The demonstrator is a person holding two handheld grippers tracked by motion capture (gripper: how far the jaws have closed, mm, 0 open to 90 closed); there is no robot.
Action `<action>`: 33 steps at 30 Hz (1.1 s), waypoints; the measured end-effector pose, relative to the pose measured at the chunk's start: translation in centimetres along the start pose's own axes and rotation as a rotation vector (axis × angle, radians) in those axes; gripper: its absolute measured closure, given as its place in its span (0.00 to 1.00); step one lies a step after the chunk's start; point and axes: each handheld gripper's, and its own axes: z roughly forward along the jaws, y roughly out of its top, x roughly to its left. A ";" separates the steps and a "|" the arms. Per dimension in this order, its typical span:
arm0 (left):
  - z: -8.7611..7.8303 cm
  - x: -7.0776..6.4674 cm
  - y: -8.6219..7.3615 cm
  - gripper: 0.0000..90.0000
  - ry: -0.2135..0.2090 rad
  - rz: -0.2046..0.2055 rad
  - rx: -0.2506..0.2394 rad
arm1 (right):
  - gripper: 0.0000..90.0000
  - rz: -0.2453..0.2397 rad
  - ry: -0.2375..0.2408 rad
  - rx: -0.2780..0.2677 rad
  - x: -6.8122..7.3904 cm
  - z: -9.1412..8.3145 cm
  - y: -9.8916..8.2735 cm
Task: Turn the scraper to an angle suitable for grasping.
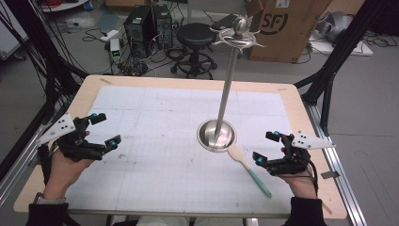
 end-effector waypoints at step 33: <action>0.6 0.6 -0.4 0.02 0.012 -0.017 0.035 | 1.00 0.040 0.029 0.484 0.1 4.0 -5.4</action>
